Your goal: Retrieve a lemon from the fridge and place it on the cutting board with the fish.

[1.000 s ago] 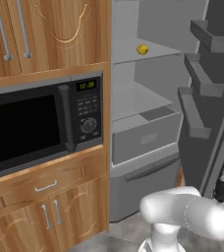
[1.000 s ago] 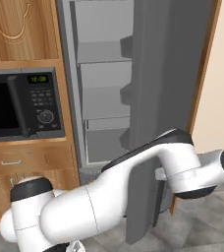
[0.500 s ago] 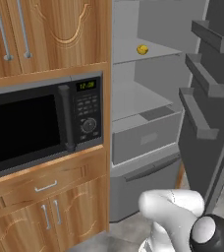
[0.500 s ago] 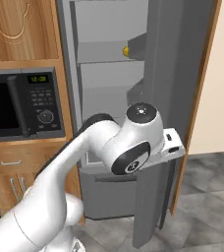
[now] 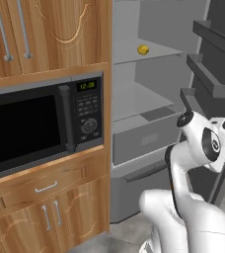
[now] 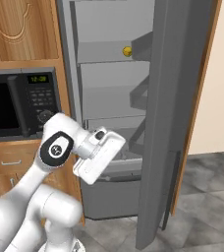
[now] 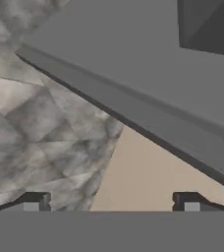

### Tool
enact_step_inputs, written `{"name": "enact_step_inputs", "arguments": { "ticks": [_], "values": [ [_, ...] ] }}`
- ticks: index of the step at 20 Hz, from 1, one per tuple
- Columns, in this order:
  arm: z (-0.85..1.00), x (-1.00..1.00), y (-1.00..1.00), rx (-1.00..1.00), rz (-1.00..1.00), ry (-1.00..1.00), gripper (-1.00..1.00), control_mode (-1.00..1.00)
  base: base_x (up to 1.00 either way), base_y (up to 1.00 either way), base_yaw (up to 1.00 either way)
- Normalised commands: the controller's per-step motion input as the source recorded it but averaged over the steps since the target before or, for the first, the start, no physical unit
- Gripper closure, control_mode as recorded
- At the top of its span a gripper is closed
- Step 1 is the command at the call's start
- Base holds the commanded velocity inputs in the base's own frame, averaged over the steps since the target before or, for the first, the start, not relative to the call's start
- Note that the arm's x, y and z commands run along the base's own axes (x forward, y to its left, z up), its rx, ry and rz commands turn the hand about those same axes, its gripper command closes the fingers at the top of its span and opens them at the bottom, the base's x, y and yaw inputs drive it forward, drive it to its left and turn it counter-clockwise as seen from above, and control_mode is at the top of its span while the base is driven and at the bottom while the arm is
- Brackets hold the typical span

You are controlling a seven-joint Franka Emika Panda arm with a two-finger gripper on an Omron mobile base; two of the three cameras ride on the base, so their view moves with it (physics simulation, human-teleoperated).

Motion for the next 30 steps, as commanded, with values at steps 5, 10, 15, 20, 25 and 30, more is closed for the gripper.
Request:
{"name": "enact_step_inputs", "arguments": {
  "ticks": [5,10,15,20,25,30],
  "values": [
    [-0.07,0.65,0.78,-0.37,0.15,0.44,-1.00,-1.00,0.00,0.00,0.00],
    [0.00,0.90,0.42,-0.21,0.20,0.37,-1.00,-1.00,0.00,0.00,0.00],
    [-0.08,0.99,-0.17,-0.05,0.04,0.35,-1.00,-1.00,0.00,0.00,0.00],
    [0.00,0.90,-0.40,0.04,0.05,0.22,-1.00,-1.00,0.00,0.00,0.00],
    [-0.05,0.60,-0.47,0.00,0.01,0.12,-1.00,-1.00,0.00,0.00,0.00],
    [-0.22,0.30,-0.36,0.00,0.00,0.10,-1.00,-1.00,0.00,0.00,0.00]
  ]
}}
